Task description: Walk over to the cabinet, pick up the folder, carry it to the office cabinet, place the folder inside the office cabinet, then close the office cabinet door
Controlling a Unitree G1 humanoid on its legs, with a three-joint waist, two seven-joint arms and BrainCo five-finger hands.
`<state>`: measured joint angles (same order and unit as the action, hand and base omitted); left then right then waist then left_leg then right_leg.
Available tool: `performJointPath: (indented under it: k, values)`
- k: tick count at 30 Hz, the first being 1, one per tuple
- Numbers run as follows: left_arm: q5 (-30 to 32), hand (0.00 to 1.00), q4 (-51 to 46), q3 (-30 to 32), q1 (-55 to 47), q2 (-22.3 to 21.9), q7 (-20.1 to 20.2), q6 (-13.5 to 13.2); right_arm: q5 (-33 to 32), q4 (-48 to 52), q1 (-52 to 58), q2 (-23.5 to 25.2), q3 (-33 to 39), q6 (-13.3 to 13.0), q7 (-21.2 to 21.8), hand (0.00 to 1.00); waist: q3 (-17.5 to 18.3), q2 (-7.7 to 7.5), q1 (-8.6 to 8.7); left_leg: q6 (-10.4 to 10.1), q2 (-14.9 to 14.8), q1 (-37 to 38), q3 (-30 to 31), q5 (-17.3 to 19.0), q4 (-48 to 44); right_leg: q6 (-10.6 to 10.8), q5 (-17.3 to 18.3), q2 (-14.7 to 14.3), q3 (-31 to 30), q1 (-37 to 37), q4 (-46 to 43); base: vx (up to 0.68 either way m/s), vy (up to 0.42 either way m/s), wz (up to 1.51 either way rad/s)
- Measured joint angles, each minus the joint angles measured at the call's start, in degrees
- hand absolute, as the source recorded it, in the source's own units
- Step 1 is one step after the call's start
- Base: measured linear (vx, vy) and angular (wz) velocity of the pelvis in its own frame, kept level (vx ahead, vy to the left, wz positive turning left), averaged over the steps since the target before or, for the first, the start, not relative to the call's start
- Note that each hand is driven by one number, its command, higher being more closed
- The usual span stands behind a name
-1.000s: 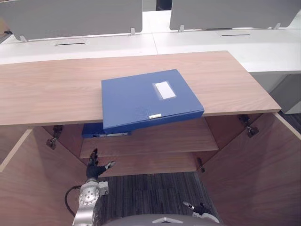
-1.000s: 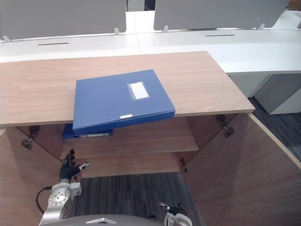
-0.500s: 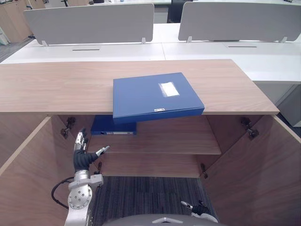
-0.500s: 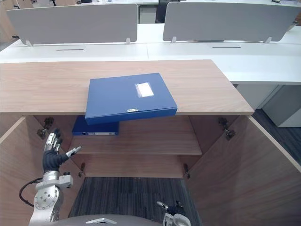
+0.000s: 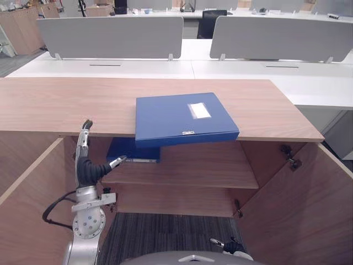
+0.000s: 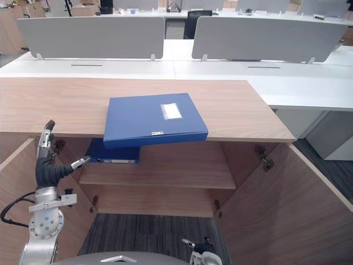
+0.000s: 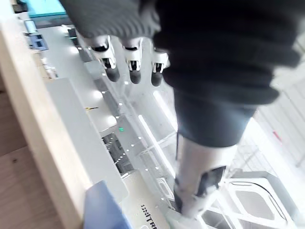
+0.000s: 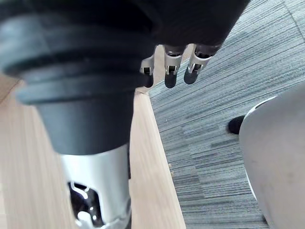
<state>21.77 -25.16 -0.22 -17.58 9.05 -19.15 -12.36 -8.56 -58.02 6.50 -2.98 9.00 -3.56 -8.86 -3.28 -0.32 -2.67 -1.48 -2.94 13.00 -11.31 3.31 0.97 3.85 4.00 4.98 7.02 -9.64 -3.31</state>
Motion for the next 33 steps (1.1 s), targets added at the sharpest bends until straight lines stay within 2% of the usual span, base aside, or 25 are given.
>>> performJointPath:
  k: [6,8,11,16,21,24,27,28,33]
  values:
    - [5.44,0.0,-0.28,-5.65,5.67,5.14,-0.06,-0.05,-0.02,-1.32,-0.21,-1.41,-2.02,-0.01,0.09,0.0,1.01,0.59,1.5,-0.35,-0.08,0.01,-0.02,0.24,0.23,-0.11,-0.17,-0.33,-0.51,0.29,0.26,-0.05,-0.012,-0.02]
    - [7.82,0.0,2.27,-8.76,8.99,7.22,-0.13,-0.03,0.0,-1.49,-0.31,-2.21,-2.07,0.02,0.1,0.0,1.16,0.87,1.66,-0.25,-0.09,0.0,-0.01,0.06,0.3,-0.18,-0.53,-0.43,-0.52,0.28,0.79,0.0,0.0,0.0]
    - [11.58,0.0,7.25,-13.02,12.96,9.14,-0.01,0.27,0.01,-2.07,-0.69,-3.48,-2.08,0.34,0.08,0.0,1.26,1.01,2.87,-0.05,-0.06,-0.05,-0.13,-0.1,0.37,0.2,-1.6,-0.58,-0.63,0.18,2.17,0.01,0.0,-0.02]
    - [20.03,0.0,14.69,-16.82,18.18,11.01,0.05,2.46,0.01,-3.96,-0.65,-4.97,-2.05,1.37,0.05,0.0,1.09,1.97,4.28,-0.06,-0.08,0.21,-1.35,-0.08,1.24,0.03,-3.14,-1.0,-1.71,-0.18,4.56,0.03,0.003,-0.14]
    - [27.69,0.0,22.03,-21.31,25.21,12.48,0.69,4.52,0.0,-3.95,-0.63,-4.95,-2.01,1.53,0.07,0.0,0.76,1.65,5.2,-0.08,-0.12,0.23,-1.26,-0.04,1.34,-0.5,-3.64,-1.15,-1.82,-0.55,5.67,0.01,-0.007,-0.02]
    - [31.61,0.0,24.52,-21.62,26.65,12.69,0.67,5.83,-0.01,-3.95,-0.94,-4.85,-1.99,1.54,0.09,0.0,0.63,1.57,6.03,-0.09,-0.09,0.18,-1.29,-0.03,1.38,-0.56,-3.87,-1.14,-1.83,-0.59,6.03,-0.03,-0.014,-0.01]
    - [33.93,0.0,25.91,-22.34,27.56,12.92,0.6,7.12,-0.02,-3.95,-0.92,-4.85,-1.93,1.57,0.08,0.0,0.62,1.56,6.15,-0.1,-0.1,0.18,-1.29,-0.03,1.38,-0.56,-3.92,-1.14,-1.8,-0.58,6.06,-0.04,-0.021,-0.01]
    - [35.39,1.0,26.2,-22.33,27.59,12.92,0.57,8.02,-0.04,-3.95,-0.97,-4.83,-1.88,1.57,0.09,0.0,0.62,1.57,6.2,-0.1,-0.11,0.17,-1.29,-0.02,1.38,-0.52,-3.95,-1.14,-1.76,-0.58,6.08,-0.04,-0.021,0.0]
    - [38.94,1.0,26.8,-21.18,27.53,12.08,0.69,10.71,-0.2,-3.88,-0.96,-4.71,-1.4,1.67,0.12,0.0,0.49,1.37,6.08,-0.11,-0.1,0.11,-1.26,-0.05,1.58,-0.41,-4.21,-1.14,-1.66,-0.58,6.46,-0.03,-0.018,0.0]
